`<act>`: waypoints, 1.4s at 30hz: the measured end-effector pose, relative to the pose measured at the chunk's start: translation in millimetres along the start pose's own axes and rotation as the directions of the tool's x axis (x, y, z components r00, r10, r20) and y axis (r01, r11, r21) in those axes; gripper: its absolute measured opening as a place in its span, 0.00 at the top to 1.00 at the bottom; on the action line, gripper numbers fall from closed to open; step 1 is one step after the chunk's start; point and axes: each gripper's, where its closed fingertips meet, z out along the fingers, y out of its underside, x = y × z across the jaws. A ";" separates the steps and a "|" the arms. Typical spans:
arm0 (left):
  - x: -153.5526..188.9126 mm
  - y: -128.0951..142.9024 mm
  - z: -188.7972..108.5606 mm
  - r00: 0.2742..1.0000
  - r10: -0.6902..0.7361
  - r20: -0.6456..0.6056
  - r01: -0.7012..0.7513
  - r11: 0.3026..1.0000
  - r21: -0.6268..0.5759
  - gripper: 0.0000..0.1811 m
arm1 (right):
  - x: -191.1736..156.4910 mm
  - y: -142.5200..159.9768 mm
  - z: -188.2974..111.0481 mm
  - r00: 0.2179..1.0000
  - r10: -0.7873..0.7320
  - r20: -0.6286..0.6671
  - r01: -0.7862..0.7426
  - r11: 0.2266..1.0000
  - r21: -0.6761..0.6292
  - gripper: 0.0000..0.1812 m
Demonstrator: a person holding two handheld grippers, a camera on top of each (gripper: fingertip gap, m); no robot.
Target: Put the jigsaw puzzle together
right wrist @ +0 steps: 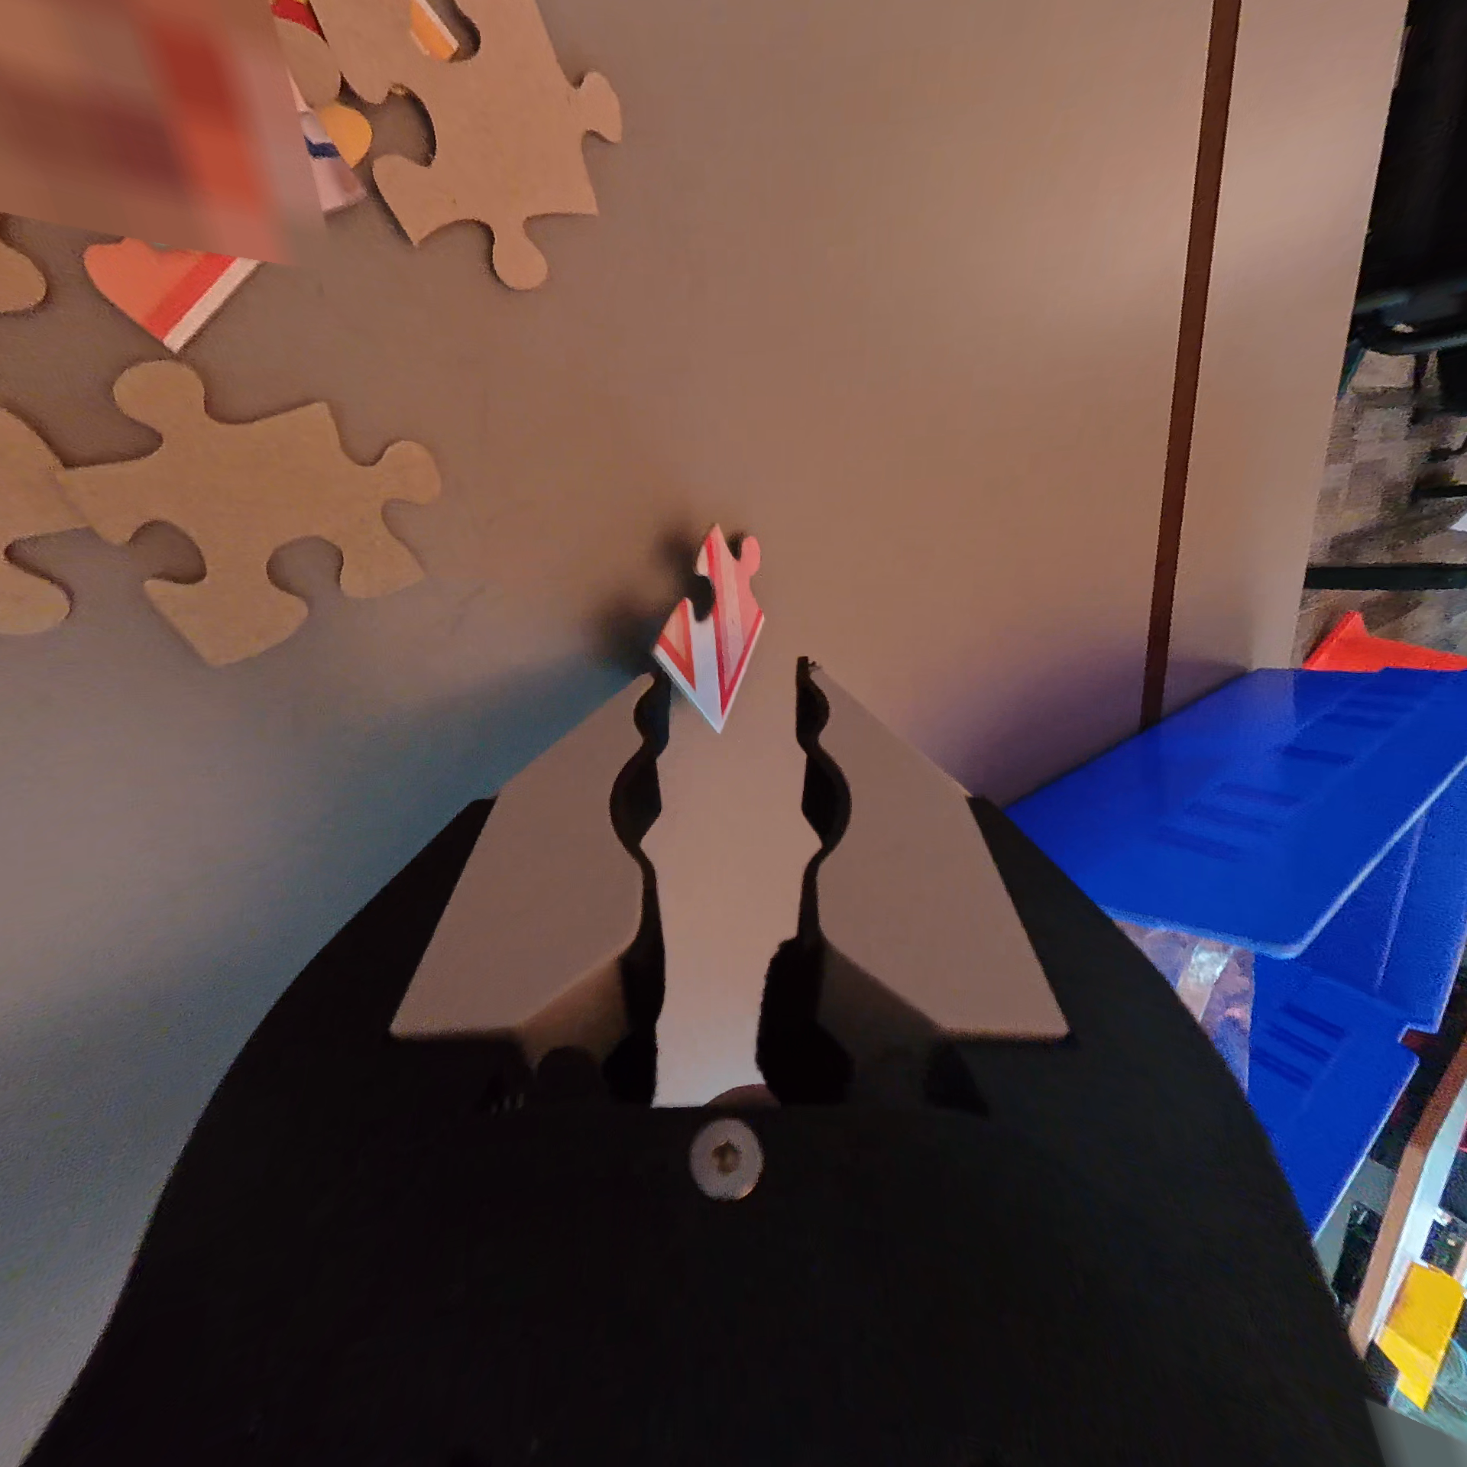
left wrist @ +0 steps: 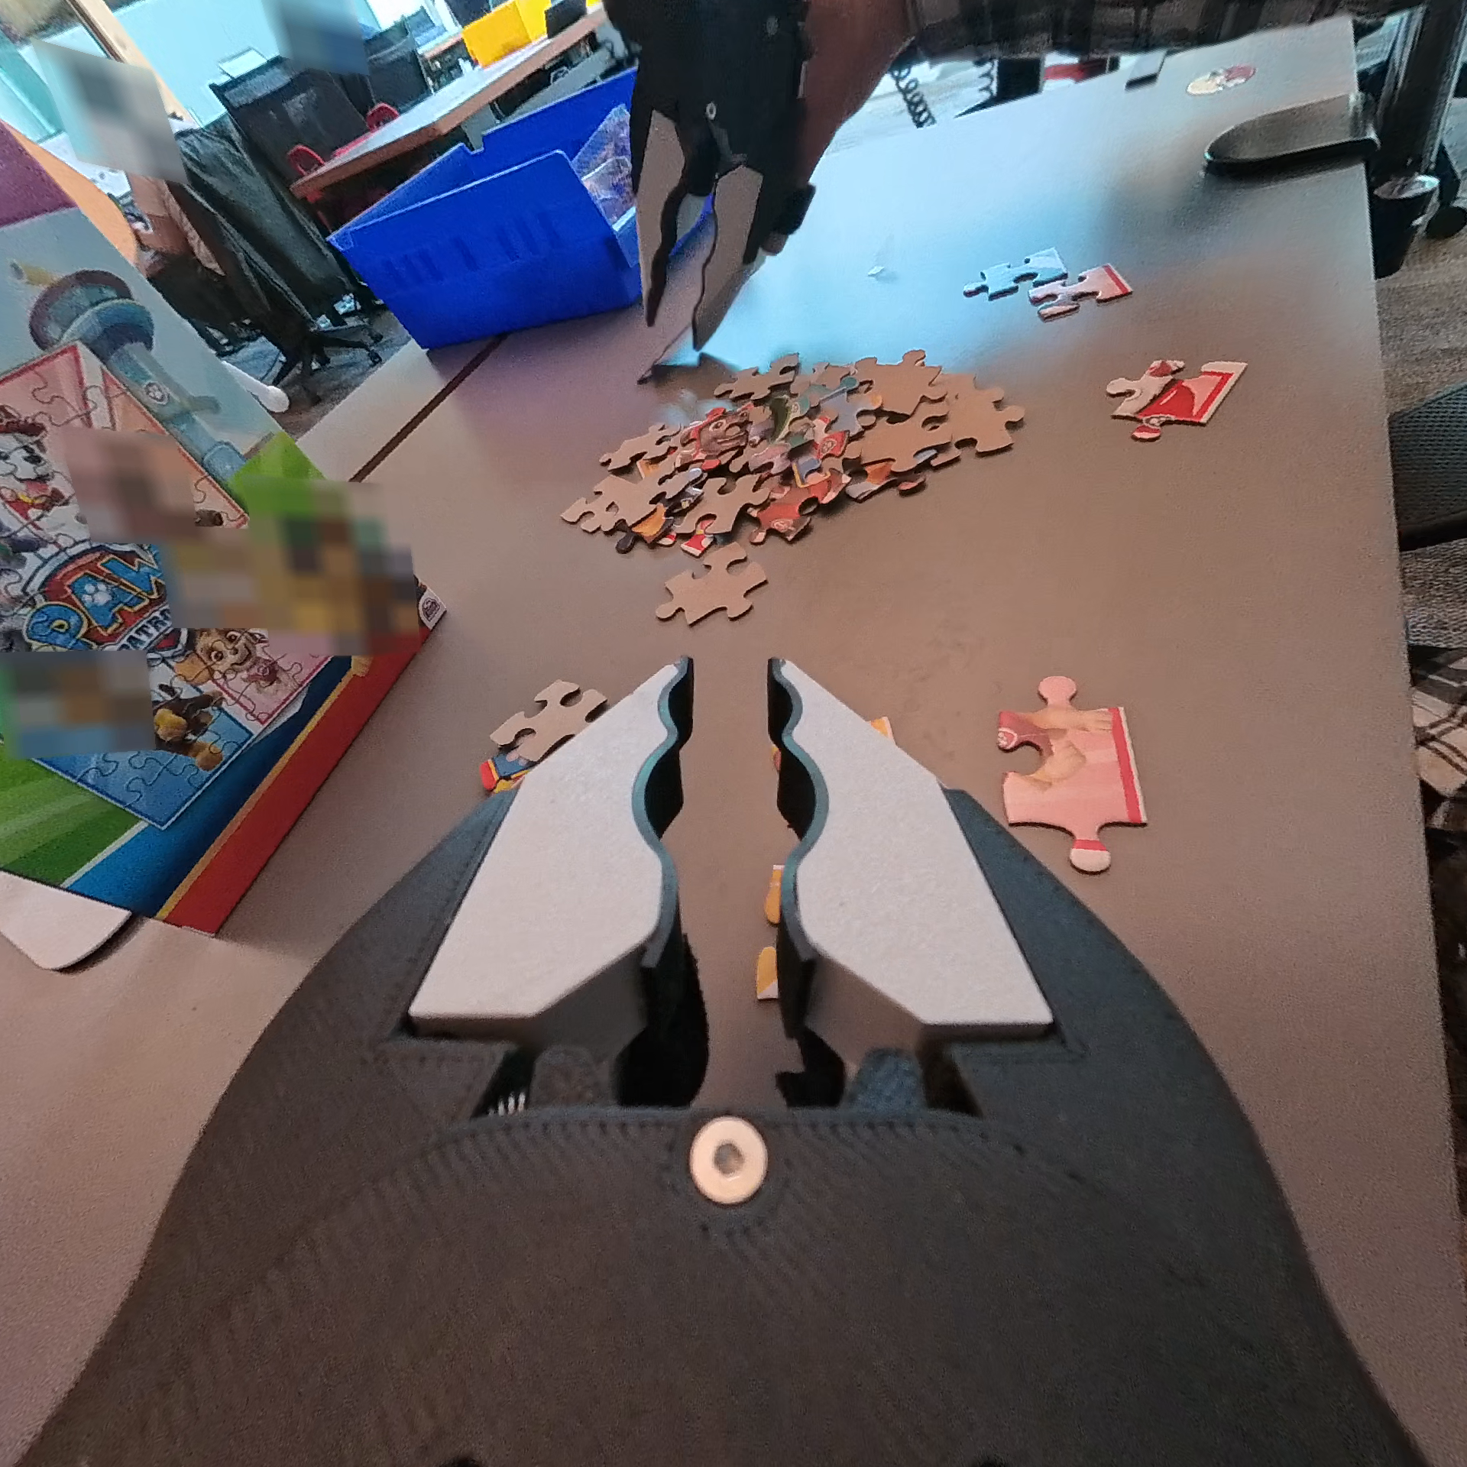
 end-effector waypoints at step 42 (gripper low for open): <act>-54.4 17.6 -31.4 0.977 -0.128 0.172 0.129 0.992 0.006 0.89 | 12.1 11.6 13.3 0.961 0.164 0.221 -0.135 0.981 -0.143 0.96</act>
